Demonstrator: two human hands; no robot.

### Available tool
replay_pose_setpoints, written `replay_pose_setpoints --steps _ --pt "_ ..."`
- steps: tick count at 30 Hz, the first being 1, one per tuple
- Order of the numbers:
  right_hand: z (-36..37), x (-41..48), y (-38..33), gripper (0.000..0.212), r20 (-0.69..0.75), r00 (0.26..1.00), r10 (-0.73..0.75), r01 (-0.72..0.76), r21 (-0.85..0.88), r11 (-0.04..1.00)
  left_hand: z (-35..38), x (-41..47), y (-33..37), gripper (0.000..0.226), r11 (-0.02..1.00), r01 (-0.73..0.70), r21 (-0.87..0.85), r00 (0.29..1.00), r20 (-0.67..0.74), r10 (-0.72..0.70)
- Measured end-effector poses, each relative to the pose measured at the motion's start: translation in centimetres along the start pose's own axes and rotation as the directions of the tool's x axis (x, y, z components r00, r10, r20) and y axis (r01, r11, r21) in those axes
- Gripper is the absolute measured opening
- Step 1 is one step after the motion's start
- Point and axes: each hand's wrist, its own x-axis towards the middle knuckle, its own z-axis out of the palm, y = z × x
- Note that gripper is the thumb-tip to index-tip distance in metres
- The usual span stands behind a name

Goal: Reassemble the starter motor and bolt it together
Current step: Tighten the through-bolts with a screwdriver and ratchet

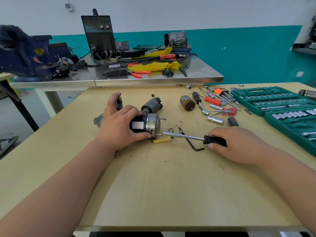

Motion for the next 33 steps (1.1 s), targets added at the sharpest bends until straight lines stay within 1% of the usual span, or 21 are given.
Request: replay_pose_setpoints --steps 5,8,12,13,15,17,20,24,27,30,31,33 --pt "-0.1 -0.1 -0.3 0.026 0.010 1.000 -0.008 0.008 -0.006 1.000 0.4 0.0 -0.2 0.067 1.000 -0.024 0.004 0.999 -0.029 0.024" --pt "0.0 0.1 -0.3 0.026 0.004 1.000 -0.008 0.008 -0.008 1.000 0.5 0.1 -0.2 0.066 0.999 -0.032 -0.002 0.999 -0.040 0.032" --pt "-0.2 0.4 -0.2 0.028 0.023 0.997 0.074 -0.075 0.046 0.996 0.5 0.1 -0.2 0.069 0.999 -0.035 0.003 0.998 -0.043 0.035" --pt "-0.2 0.5 -0.2 0.028 0.019 0.997 0.071 -0.071 0.036 0.997 0.6 0.1 -0.2 0.070 1.000 -0.029 -0.001 0.999 -0.044 0.029" --pt "-0.1 0.5 -0.3 0.024 0.012 0.999 0.035 -0.035 -0.042 0.999 0.6 0.2 -0.1 0.071 1.000 -0.017 -0.009 0.999 -0.043 0.017" --pt "0.0 0.4 -0.4 0.028 -0.002 1.000 -0.005 0.005 -0.109 0.994 0.6 0.2 -0.2 0.071 1.000 -0.017 -0.007 0.999 -0.041 0.017" --pt "0.2 0.3 -0.5 0.032 -0.028 0.999 -0.023 0.019 -0.126 0.992 0.7 0.3 -0.3 0.070 1.000 -0.026 -0.007 0.998 -0.052 0.025" --pt "0.6 0.7 -0.5 0.024 0.007 1.000 0.000 0.000 -0.047 0.999 0.8 0.2 -0.3 0.070 0.999 -0.032 0.003 0.997 -0.063 0.033" --pt "0.2 1.1 -0.4 0.029 0.042 0.999 0.017 -0.018 0.020 1.000 0.8 0.1 -0.2 0.070 1.000 -0.027 0.005 0.998 -0.056 0.027" --pt "-0.3 1.6 -0.1 0.016 -0.029 1.000 -0.007 0.008 0.057 0.998 0.7 0.2 -0.2 0.070 1.000 -0.022 0.013 0.999 -0.042 0.022" --pt "-0.3 1.7 -0.2 0.020 -0.055 0.998 -0.004 0.008 0.068 0.998 0.7 0.2 -0.3 0.070 1.000 -0.021 0.015 0.999 -0.040 0.022" --pt "-0.3 1.9 -0.6 0.025 -0.049 0.999 -0.009 0.012 0.046 0.999 0.7 0.2 -0.3 0.070 0.999 -0.027 0.019 0.999 -0.042 0.028"
